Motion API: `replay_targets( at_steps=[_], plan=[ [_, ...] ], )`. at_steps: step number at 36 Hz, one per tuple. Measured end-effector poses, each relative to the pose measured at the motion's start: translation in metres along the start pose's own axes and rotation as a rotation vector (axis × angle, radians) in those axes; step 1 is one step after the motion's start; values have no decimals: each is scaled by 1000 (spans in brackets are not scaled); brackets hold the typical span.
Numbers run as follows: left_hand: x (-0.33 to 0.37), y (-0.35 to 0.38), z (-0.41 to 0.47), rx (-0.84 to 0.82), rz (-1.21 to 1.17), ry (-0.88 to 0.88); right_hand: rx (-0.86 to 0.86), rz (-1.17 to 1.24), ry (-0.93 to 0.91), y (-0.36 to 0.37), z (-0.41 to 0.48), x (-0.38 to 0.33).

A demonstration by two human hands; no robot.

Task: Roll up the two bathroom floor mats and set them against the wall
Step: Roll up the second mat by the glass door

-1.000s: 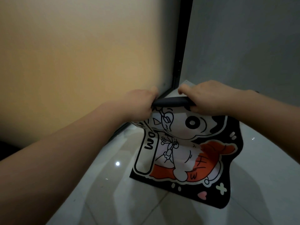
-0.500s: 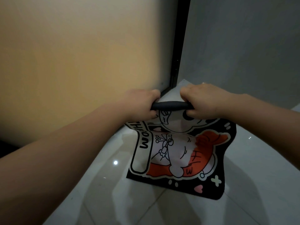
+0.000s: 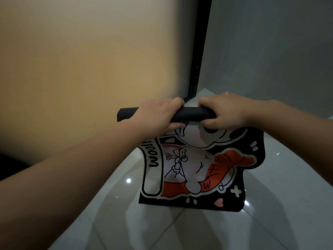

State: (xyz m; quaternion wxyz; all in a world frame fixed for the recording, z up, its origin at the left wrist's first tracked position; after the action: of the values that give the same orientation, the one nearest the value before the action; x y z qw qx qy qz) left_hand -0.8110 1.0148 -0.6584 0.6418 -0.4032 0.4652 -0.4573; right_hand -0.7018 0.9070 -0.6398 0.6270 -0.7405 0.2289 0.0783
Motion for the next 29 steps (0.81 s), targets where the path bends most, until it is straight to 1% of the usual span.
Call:
replay_targets(
  at_steps=[2, 4, 6, 8, 10, 12, 14, 16, 19, 22, 24, 26, 28, 29],
  plan=[
    [2, 0, 0, -11, 4, 0, -62, 96, 60, 1, 1, 2],
    [4, 0, 0, -58, 21, 7, -75, 96, 49, 4, 1, 0],
    [2, -1, 2, -117, 51, 7, -15, -76, -23, 5, 1, -5],
    [-2, -5, 5, -211, 50, -23, 114, -297, -149, 7, -1, -11],
    [-3, -4, 7, -369, -72, -60, 207, -425, -278, 9, -4, -17],
    [-2, -2, 9, -455, -234, -95, 258, -472, -335, 10, -4, -21],
    [0, -1, 10, -442, -247, -107, 275, -474, -309, 10, -2, -23],
    [4, -3, 10, -388, -138, -92, 270, -462, -289, 10, -1, -22],
    [16, -9, 5, -235, 72, -39, 169, -388, -211, 10, 0, -14],
    [22, -15, 0, -70, 148, -25, 31, -117, -49, 9, 1, -4],
    [21, -18, -1, -12, 157, -38, -27, 74, -9, 11, 2, -2],
    [21, -18, 1, -8, 162, -50, -29, 149, -2, 11, 4, -2],
    [21, -17, 2, -38, 153, -67, 6, 94, -11, 12, 6, -4],
    [20, -16, 4, -67, 136, -77, 41, 24, -32, 12, 6, -5]
  ],
)
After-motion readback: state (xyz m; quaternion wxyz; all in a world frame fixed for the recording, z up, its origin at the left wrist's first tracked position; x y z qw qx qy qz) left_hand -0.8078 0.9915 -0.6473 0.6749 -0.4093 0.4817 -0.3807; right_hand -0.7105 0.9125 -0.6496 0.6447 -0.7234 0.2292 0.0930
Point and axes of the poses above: each hand's wrist, its own z-axis towards the middle knuckle, its own y-axis out of the palm, x = y × z, the point moved 5 cm from there along z, towards the middle knuckle, and after that the axes turned 14 degrees about z, right-handed, at the moved point
